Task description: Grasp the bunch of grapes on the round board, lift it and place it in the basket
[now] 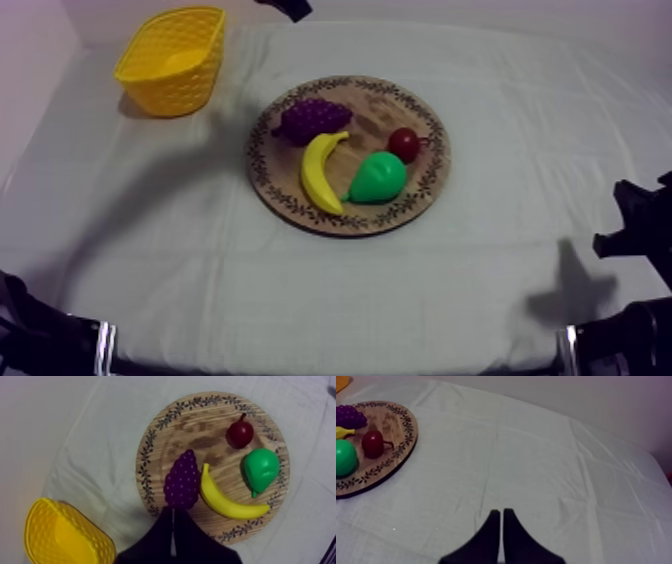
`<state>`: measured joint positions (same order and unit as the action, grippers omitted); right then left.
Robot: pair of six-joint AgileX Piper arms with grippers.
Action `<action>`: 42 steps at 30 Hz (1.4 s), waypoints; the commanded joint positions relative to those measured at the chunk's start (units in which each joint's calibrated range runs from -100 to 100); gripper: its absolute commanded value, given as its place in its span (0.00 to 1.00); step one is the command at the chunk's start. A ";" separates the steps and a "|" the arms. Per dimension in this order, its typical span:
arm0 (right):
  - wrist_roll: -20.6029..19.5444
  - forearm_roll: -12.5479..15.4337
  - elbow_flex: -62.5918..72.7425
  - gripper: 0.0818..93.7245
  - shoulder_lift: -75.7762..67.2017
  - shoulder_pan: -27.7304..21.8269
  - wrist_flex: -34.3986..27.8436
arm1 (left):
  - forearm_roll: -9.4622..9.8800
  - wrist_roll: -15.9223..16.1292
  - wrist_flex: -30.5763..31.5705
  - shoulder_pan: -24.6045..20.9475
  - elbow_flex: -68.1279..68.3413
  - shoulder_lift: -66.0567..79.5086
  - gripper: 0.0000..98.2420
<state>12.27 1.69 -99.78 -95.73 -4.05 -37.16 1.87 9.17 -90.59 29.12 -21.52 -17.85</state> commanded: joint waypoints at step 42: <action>0.01 -0.01 0.01 0.00 -0.02 -0.01 -0.02 | 6.79 15.11 11.02 0.58 8.02 -0.50 0.62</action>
<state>12.27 1.69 -99.78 -95.73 -4.05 -37.17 8.58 24.69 -79.74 29.82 -13.77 -18.31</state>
